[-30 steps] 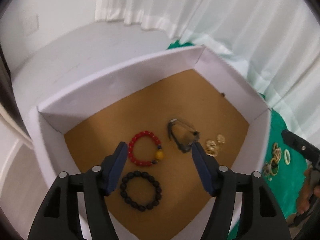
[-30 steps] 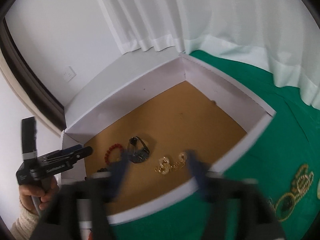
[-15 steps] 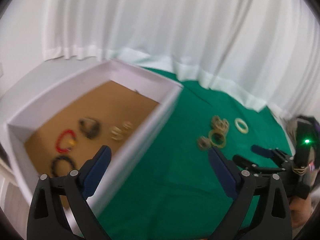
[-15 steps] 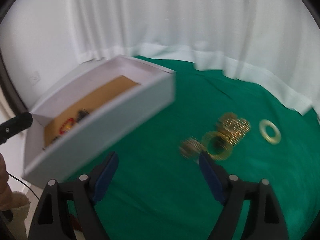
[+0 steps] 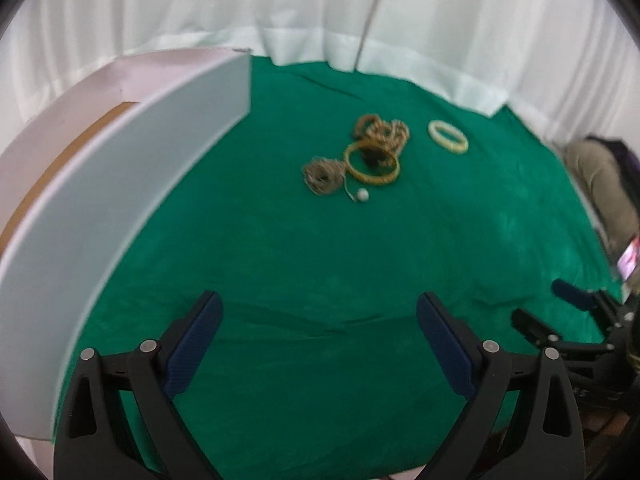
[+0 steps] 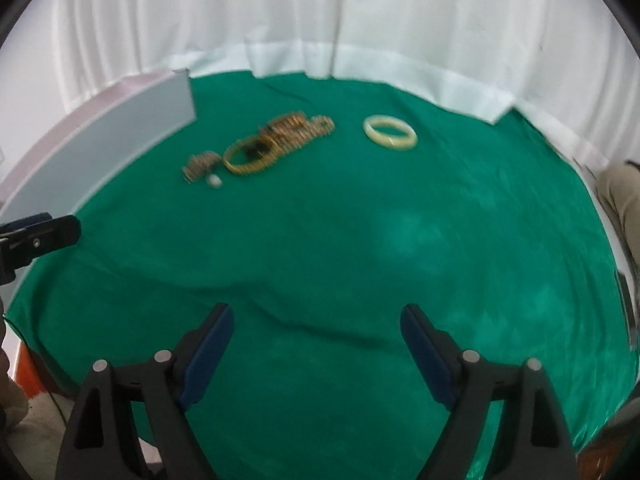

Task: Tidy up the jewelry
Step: 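Withdraw both tools from the box back over the table, then reach the left tool to the tangled silver chain and grasp it, then grasp the green jade pendant inside the gold bangle with the right tool while the left tool holds the chain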

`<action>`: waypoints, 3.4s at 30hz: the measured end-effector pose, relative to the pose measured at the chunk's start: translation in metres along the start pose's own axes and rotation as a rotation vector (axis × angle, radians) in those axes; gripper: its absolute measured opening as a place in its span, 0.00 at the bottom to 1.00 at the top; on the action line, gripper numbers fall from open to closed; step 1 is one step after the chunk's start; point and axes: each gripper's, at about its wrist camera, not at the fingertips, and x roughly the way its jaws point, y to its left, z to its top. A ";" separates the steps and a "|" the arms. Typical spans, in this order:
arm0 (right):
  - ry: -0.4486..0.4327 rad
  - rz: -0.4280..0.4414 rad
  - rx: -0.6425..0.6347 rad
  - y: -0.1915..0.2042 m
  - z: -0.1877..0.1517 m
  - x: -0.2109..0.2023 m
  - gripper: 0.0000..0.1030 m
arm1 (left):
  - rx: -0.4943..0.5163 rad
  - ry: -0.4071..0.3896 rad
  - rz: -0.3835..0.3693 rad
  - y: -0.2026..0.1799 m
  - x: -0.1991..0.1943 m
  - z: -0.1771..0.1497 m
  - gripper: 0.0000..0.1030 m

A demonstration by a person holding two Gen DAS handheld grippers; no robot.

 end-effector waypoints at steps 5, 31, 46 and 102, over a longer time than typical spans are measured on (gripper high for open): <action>0.016 -0.018 0.036 -0.016 -0.017 0.012 0.85 | 0.048 0.035 0.037 -0.012 0.027 -0.011 0.95; 0.085 0.002 0.042 -0.027 -0.028 0.030 1.00 | 0.105 0.104 0.057 -0.016 0.054 -0.017 1.00; 0.034 0.057 0.092 -0.033 -0.026 0.011 1.00 | 0.078 0.010 -0.067 0.008 0.030 0.054 0.99; 0.106 0.409 0.211 -0.021 0.151 0.078 0.39 | -0.163 -0.083 -0.159 0.096 -0.025 0.040 0.04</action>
